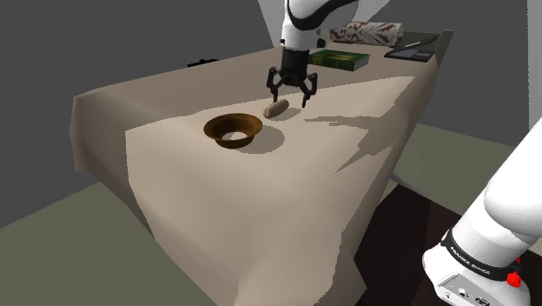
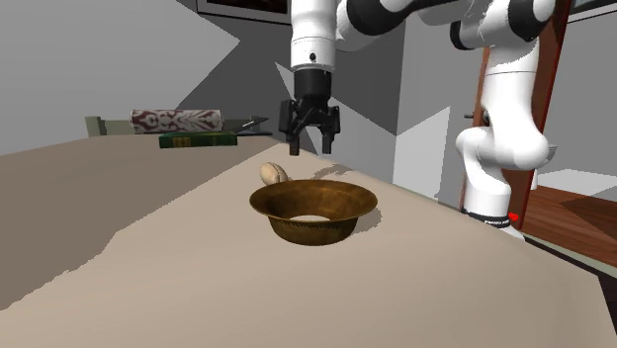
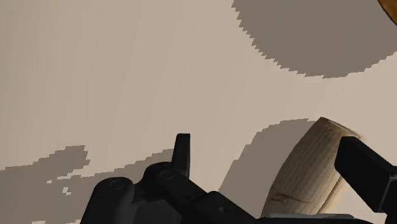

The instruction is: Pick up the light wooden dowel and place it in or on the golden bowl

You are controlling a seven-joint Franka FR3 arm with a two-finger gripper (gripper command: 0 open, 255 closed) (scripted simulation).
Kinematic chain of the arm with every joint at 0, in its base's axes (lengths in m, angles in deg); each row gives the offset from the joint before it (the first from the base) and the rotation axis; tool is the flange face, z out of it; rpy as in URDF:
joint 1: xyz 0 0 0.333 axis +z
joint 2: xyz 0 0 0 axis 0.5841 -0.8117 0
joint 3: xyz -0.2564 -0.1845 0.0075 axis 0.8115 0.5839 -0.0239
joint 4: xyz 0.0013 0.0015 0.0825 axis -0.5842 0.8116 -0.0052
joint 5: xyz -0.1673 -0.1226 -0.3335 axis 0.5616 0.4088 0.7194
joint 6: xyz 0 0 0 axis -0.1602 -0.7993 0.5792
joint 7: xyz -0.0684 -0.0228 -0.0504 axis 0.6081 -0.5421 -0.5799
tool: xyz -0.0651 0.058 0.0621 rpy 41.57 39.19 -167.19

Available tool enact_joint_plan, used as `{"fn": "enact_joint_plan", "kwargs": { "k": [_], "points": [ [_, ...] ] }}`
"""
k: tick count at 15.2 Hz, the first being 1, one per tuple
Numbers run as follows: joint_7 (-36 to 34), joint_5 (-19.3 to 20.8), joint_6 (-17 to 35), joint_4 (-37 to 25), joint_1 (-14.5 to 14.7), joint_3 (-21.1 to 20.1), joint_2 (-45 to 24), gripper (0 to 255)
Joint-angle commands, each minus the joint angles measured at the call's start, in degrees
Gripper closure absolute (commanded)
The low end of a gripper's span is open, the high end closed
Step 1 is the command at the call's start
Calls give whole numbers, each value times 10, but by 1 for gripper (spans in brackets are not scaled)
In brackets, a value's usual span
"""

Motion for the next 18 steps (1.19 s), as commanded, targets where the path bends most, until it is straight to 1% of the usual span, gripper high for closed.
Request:
{"fn": "enact_joint_plan", "kwargs": {
  "k": [1,5,12,18],
  "points": [
    [-52,10,7,-44,-1,0,-46,0],
    [-140,28,6,-135,0,11,-128,0],
    [-141,31,55,-100,4,11,-142,0],
    [-142,31,59,-98,4,11,-144,0]
  ]
}}
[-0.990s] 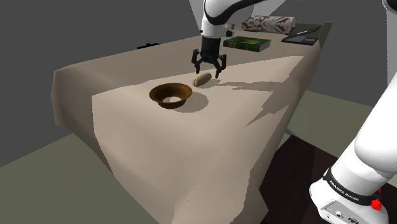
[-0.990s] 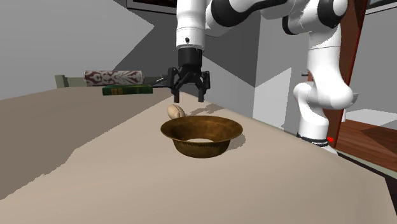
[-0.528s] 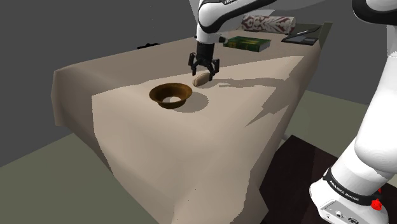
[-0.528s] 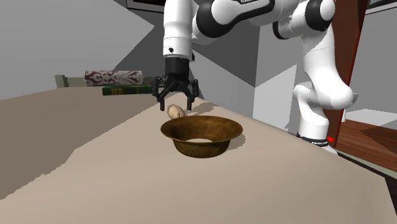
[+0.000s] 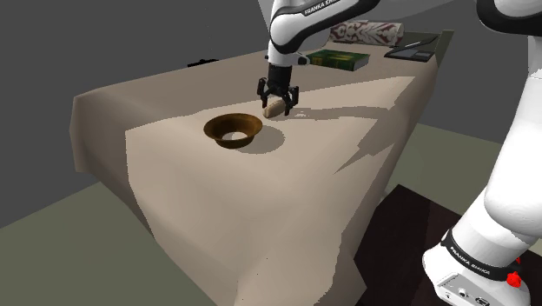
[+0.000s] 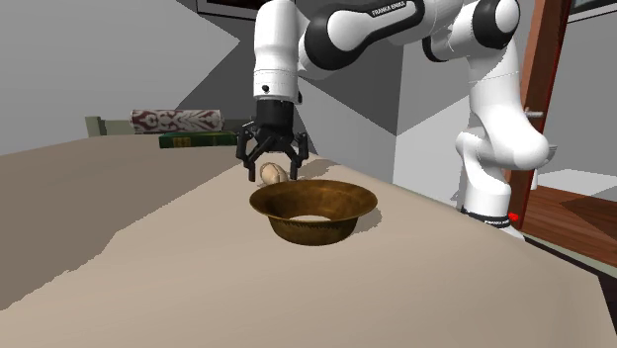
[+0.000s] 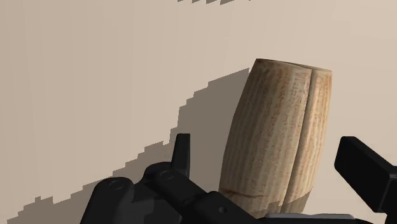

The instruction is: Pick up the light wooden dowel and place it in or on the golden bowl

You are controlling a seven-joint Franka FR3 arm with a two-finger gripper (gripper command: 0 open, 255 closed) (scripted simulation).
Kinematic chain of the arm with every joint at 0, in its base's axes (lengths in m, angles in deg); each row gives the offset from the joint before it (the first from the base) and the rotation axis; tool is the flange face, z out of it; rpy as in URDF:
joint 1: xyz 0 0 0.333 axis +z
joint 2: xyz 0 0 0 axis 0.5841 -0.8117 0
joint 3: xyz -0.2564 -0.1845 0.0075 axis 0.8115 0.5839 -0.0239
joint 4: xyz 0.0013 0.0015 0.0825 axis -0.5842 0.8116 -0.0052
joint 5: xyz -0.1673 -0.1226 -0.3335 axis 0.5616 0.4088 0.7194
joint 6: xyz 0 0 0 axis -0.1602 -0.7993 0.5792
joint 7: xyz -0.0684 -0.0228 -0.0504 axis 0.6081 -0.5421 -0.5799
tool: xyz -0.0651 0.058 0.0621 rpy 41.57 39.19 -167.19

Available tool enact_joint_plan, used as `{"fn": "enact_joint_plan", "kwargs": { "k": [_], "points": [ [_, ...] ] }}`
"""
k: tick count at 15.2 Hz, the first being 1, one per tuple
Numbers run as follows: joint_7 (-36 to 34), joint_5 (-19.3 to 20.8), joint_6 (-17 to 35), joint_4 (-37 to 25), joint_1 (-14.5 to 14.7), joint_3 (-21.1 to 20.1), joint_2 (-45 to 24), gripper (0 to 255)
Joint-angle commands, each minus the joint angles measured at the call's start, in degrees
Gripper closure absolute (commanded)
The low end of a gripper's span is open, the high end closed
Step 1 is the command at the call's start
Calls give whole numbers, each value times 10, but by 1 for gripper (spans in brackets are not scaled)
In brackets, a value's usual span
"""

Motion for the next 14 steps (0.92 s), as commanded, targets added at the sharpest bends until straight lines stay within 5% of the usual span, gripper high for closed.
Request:
{"fn": "enact_joint_plan", "kwargs": {
  "k": [1,3,4,14],
  "points": [
    [0,0,0,0,0,0,0,0],
    [0,0,0,0,0,0,0,0],
    [0,0,0,0,0,0,0,255],
    [0,0,-7,-5,0,0,2,255]
  ]
}}
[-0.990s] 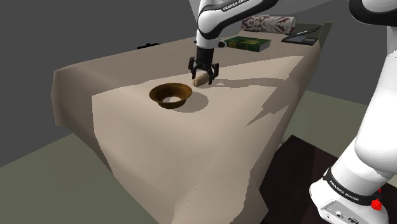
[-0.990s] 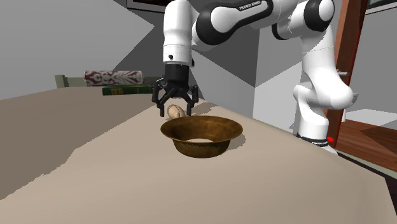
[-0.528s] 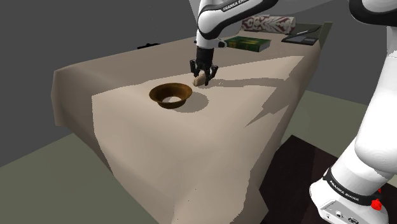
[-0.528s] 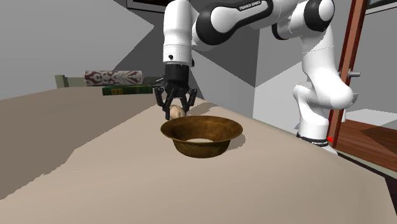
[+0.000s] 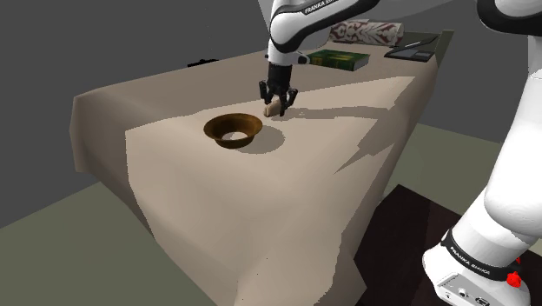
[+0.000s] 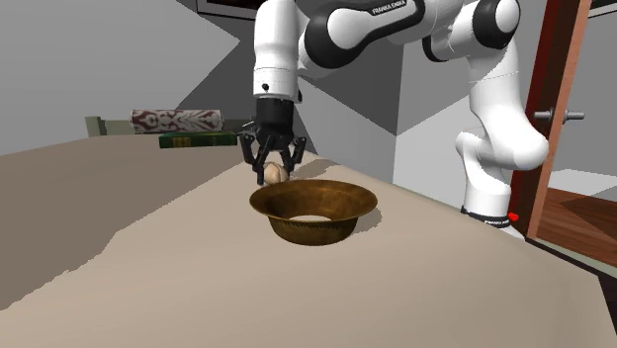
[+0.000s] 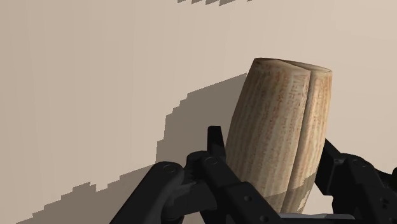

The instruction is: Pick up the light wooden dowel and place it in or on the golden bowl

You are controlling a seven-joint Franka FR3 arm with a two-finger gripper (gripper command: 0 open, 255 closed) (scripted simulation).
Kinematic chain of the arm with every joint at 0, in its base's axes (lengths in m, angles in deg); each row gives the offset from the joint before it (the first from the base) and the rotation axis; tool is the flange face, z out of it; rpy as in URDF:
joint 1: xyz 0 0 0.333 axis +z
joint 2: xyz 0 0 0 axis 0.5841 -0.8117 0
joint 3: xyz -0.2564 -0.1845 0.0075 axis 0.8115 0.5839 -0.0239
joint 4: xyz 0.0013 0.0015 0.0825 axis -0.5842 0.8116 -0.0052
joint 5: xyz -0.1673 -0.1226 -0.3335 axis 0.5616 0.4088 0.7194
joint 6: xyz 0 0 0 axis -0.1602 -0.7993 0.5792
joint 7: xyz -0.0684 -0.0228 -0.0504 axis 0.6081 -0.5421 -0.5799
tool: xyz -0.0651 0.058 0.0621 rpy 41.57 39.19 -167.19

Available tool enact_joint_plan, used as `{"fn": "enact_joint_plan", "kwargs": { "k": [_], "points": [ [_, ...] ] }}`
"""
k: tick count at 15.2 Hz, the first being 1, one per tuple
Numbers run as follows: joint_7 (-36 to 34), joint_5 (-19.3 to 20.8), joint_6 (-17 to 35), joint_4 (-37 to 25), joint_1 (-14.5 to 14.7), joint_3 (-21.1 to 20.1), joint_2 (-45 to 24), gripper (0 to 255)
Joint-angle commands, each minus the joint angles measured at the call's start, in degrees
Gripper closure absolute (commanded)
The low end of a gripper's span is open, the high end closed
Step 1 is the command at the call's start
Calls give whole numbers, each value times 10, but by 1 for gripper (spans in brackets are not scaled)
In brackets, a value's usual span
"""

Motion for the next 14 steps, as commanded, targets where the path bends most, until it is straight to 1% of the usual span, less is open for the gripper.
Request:
{"fn": "enact_joint_plan", "kwargs": {
  "k": [1,14],
  "points": [
    [0,0,-10,-8,0,0,3,255],
    [-5,-1,-106,-93,0,-1,13,255]
  ]
}}
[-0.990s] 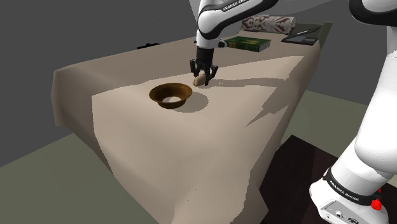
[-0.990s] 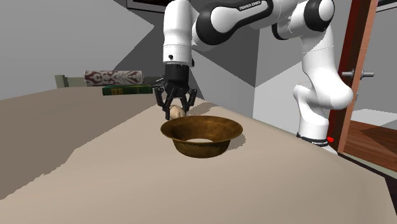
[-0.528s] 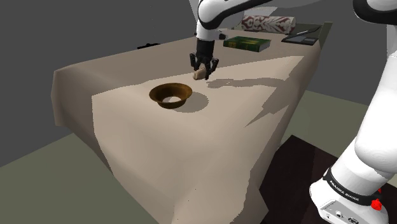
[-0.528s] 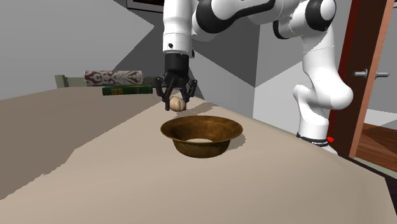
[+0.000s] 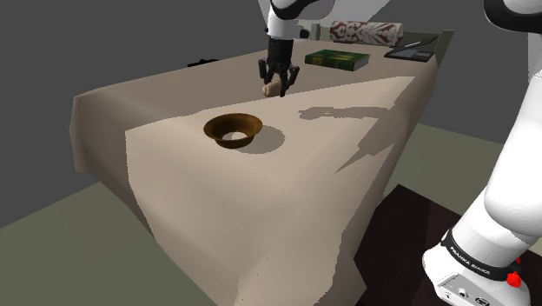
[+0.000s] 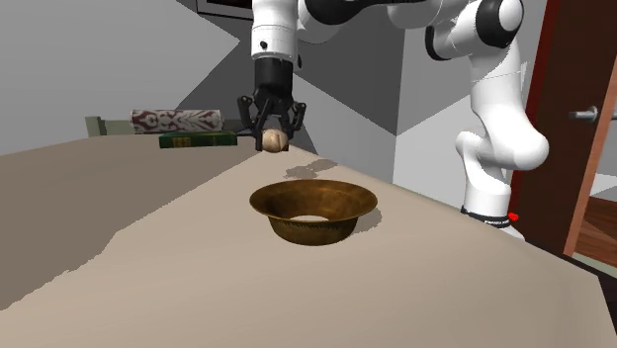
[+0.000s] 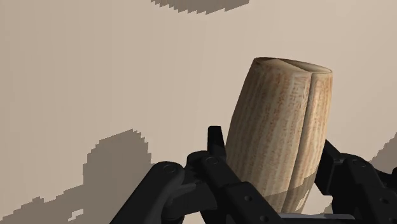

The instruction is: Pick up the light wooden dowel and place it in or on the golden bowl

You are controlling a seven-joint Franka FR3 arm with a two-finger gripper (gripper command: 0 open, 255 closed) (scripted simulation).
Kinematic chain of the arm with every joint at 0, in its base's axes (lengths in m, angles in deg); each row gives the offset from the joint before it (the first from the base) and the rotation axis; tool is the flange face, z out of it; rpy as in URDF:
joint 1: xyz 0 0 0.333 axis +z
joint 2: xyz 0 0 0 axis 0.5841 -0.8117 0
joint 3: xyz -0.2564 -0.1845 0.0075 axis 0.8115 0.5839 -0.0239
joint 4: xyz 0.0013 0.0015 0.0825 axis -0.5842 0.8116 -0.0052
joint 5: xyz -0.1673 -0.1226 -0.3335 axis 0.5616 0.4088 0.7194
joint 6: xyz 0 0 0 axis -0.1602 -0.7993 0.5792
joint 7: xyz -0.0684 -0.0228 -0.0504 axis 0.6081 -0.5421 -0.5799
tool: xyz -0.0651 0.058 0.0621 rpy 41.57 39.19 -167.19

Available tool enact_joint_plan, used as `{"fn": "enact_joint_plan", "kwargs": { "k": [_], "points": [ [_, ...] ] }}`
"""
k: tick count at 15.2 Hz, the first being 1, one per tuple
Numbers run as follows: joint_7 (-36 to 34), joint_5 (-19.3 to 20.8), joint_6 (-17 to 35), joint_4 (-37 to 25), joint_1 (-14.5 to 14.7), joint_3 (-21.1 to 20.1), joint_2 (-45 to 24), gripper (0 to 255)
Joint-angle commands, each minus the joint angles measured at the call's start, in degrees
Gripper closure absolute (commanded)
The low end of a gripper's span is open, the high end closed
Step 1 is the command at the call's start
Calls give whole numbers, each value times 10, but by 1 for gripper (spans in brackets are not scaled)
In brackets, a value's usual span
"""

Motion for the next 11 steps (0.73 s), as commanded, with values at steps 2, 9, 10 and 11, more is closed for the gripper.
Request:
{"fn": "enact_joint_plan", "kwargs": {
  "k": [2,9,10,11],
  "points": [
    [-2,0,-23,-23,1,0,0,255],
    [-6,2,-73,-78,2,-1,-5,255],
    [-18,3,-70,-73,10,-6,-2,255],
    [-30,5,-68,-69,17,-10,0,255]
  ]
}}
